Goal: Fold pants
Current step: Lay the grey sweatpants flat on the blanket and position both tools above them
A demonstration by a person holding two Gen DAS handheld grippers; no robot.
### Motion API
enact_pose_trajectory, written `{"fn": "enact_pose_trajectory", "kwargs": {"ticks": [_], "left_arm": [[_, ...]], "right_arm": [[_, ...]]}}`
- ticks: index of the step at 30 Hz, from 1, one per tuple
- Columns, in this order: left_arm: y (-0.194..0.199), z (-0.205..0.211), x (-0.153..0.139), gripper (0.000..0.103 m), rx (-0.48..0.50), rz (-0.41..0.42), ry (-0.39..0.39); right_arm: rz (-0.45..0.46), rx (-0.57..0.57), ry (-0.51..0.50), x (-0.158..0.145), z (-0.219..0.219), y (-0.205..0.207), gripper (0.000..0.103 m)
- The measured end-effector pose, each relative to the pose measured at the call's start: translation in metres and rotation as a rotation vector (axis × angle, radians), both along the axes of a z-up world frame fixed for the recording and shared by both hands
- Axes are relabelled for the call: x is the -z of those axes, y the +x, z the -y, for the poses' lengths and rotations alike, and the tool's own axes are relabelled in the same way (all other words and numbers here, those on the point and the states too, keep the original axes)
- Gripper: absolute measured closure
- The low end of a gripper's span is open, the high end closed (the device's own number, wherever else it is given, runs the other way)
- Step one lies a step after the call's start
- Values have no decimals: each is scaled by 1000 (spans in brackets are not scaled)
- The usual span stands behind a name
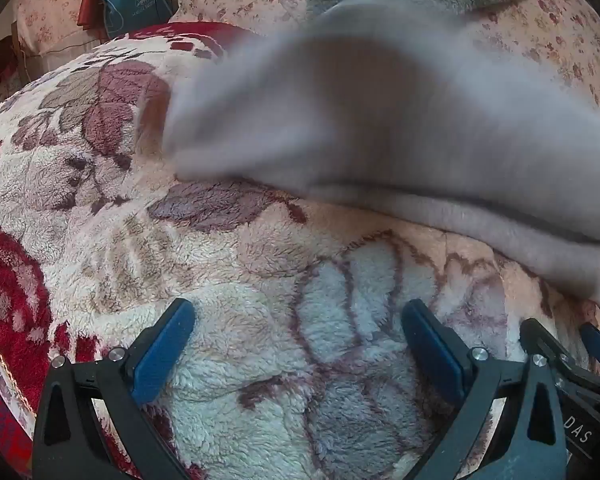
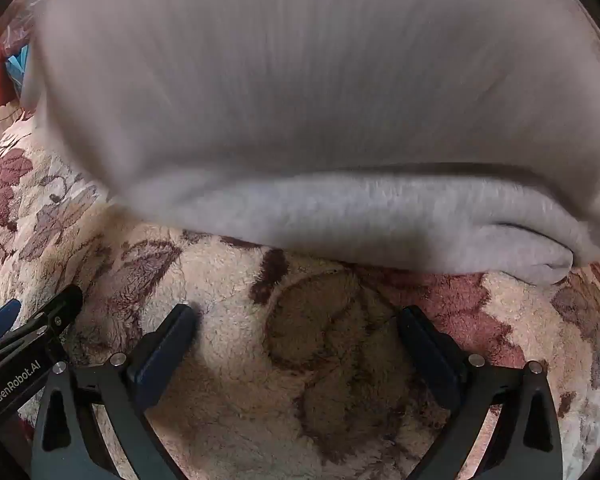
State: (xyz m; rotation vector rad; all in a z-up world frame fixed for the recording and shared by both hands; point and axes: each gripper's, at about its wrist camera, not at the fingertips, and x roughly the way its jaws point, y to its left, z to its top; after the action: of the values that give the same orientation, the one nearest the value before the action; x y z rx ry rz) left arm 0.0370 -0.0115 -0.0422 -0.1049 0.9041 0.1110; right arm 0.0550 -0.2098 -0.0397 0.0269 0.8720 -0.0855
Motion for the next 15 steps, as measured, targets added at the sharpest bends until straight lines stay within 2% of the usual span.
{"fn": "enact_pose_trajectory", "kwargs": {"ticks": [15], "left_arm": [[0,1,0,0,0,0,0]], "right_arm": [[1,1,-2,2,-4,-4,0]]}}
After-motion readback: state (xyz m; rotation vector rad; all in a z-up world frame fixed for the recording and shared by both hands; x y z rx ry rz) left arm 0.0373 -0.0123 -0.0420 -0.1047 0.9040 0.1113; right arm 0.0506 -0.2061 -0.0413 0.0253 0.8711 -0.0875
